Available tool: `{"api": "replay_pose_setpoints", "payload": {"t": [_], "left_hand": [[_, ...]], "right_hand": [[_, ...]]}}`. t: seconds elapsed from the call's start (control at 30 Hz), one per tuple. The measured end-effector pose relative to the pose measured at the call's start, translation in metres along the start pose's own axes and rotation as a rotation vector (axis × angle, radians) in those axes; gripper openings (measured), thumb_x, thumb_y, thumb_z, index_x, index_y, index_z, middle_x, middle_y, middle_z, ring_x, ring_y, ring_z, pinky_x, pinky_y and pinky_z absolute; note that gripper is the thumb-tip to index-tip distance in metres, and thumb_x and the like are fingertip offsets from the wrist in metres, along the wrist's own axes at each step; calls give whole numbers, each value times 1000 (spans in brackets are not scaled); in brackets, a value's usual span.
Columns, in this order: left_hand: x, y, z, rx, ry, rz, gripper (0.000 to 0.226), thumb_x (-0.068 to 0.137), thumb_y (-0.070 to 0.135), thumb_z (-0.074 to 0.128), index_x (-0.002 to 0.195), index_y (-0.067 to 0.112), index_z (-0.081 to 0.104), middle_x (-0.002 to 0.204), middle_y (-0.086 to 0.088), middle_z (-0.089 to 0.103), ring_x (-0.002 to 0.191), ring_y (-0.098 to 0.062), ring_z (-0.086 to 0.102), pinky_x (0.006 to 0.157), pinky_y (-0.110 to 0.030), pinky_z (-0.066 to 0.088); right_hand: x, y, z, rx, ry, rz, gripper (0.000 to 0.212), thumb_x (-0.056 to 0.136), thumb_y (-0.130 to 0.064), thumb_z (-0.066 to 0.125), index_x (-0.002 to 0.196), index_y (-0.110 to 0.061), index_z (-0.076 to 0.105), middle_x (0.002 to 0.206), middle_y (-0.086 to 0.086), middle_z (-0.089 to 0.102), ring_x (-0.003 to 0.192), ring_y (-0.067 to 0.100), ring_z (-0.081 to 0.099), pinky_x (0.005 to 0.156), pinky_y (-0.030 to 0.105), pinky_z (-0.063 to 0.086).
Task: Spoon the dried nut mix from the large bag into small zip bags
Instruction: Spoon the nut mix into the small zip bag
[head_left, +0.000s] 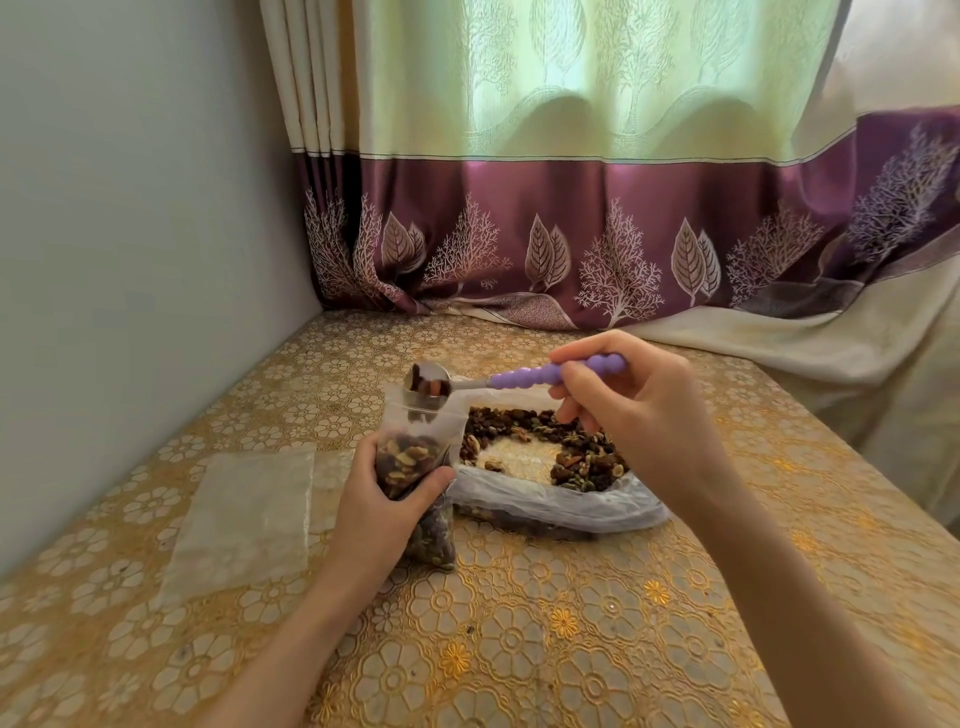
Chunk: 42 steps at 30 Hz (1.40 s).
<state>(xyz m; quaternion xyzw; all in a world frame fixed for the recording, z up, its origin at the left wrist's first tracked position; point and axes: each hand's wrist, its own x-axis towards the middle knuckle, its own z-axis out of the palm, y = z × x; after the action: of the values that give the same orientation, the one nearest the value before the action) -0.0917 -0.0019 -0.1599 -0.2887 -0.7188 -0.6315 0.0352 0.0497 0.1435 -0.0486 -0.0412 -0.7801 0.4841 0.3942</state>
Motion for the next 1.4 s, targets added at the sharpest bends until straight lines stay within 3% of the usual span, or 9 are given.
{"api": "replay_pose_setpoints", "payload": {"t": [0.13,0.23,0.5,0.67,0.83,1.03,1.17,1.33,1.4], "left_hand": [[0,1,0,-3,4,4,42,70,22,79,96,35,48,96,13,58,80,21,52,63,1,40],[-1,2,0,2,12,16,42,70,20,79,92,37,47,94,14,57,78,22,52,62,1,40],[-2,4,0,-19,-6,-22,46,59,44,72,96,41,45,99,17,56,82,24,51,64,2,40],[0,1,0,-6,-1,-19,46,67,34,76,102,36,46,99,15,57,82,23,51,64,1,41],[0,0,0,0,1,-17,45,68,33,76,101,35,46,98,13,57,81,22,52,63,1,41],[0,2,0,-25,-5,-37,62,56,51,69,110,31,48,102,14,58,85,19,53,64,-1,42],[-2,4,0,-31,-16,-41,51,55,52,69,99,39,47,100,14,58,83,19,53,63,0,41],[-1,4,0,-34,-16,-36,48,55,52,69,96,40,47,99,15,58,82,19,53,63,1,41],[-1,4,0,-39,-17,-37,49,54,54,69,96,39,48,99,13,59,82,17,54,63,0,41]], "right_hand": [[0,2,1,-64,-29,-52,12,87,2,59,89,-7,68,67,15,66,58,25,61,50,29,45],[1,6,-2,-9,-13,-41,13,88,2,58,90,-8,67,70,11,67,57,12,63,52,27,49],[11,31,-22,222,211,162,13,92,-6,55,84,-4,65,62,1,66,53,12,59,47,18,45],[9,59,-31,66,226,299,22,92,-8,56,72,-4,64,56,-2,68,49,10,54,43,15,42],[6,72,-29,-169,252,258,28,92,-14,57,65,-12,65,62,-2,71,50,10,55,49,19,43],[4,79,-14,-99,170,347,25,91,-14,59,71,-12,74,73,0,74,51,7,58,50,19,46],[1,84,-2,43,66,469,19,91,-10,59,79,-10,74,82,4,75,59,12,60,54,22,48],[-1,84,11,121,-17,509,14,90,-6,62,80,-13,69,73,-9,74,56,9,63,49,17,49],[-1,84,14,141,-8,517,16,91,-5,59,81,-15,68,78,-5,75,57,10,62,51,19,49]]}}
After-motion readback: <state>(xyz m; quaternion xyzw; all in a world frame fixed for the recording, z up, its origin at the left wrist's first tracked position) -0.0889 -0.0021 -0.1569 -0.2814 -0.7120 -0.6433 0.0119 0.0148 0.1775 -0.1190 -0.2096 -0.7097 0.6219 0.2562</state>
